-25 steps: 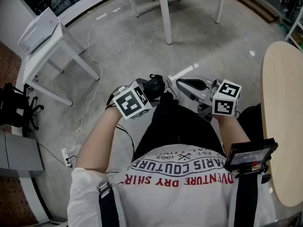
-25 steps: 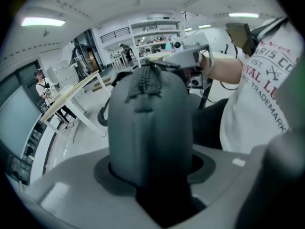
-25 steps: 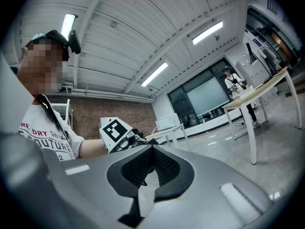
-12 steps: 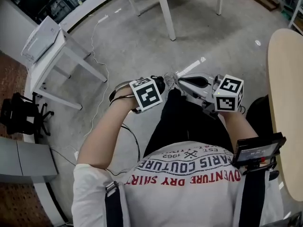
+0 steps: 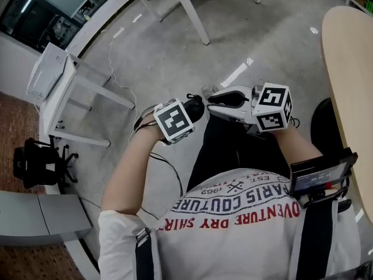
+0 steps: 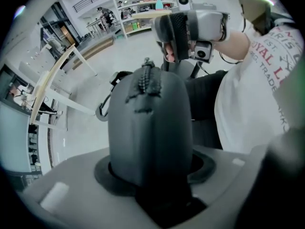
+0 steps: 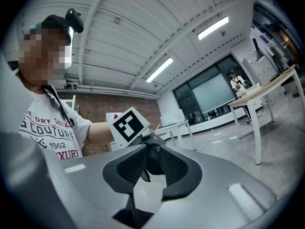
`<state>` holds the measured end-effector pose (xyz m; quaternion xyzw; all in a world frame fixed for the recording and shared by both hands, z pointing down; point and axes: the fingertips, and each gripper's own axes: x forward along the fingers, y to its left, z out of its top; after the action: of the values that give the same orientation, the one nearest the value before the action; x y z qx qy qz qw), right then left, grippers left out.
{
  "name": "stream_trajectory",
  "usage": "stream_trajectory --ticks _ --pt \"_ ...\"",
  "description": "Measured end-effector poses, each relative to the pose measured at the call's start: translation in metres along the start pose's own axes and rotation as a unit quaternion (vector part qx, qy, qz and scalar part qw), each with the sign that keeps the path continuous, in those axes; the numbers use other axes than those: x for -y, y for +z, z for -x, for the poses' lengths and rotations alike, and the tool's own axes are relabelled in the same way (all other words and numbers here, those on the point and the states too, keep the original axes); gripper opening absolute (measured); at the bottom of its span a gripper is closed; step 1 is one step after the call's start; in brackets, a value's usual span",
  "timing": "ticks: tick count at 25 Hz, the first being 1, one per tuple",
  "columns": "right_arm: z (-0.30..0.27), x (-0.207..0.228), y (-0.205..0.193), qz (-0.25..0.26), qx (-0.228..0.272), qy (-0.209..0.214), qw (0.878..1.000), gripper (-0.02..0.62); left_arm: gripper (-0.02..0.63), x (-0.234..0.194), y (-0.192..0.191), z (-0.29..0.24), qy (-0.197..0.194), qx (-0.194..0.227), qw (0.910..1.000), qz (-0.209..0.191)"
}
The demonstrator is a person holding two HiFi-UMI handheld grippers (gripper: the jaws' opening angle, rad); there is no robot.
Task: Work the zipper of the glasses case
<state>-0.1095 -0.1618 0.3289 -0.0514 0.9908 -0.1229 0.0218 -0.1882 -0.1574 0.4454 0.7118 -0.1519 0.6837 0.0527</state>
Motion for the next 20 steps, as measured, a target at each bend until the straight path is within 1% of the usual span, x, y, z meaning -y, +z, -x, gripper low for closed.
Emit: stream_trajectory --ticks 3,6,10,12,16,20 --pt "-0.002 -0.006 -0.002 0.022 -0.007 0.006 1.000 0.088 0.247 0.006 0.005 0.002 -0.010 0.008 0.9996 -0.023" --pt "-0.005 -0.010 -0.008 0.047 -0.025 0.009 0.999 0.122 0.247 0.013 0.013 0.007 -0.019 0.024 0.9980 -0.055" --pt "-0.007 -0.015 -0.013 0.075 -0.034 0.012 0.997 0.133 0.247 0.025 0.020 0.010 -0.033 0.040 0.9948 -0.088" --pt "-0.006 -0.017 -0.014 0.080 -0.035 0.014 0.996 0.133 0.247 0.028 0.023 0.009 -0.034 0.045 0.9938 -0.096" --pt "-0.005 -0.021 -0.015 0.079 -0.032 0.025 0.996 0.123 0.247 0.033 0.021 0.008 -0.047 0.051 0.9929 -0.097" --pt "-0.006 -0.024 -0.014 0.082 -0.033 0.033 0.996 0.107 0.247 0.035 0.021 0.009 -0.052 0.058 0.9922 -0.098"
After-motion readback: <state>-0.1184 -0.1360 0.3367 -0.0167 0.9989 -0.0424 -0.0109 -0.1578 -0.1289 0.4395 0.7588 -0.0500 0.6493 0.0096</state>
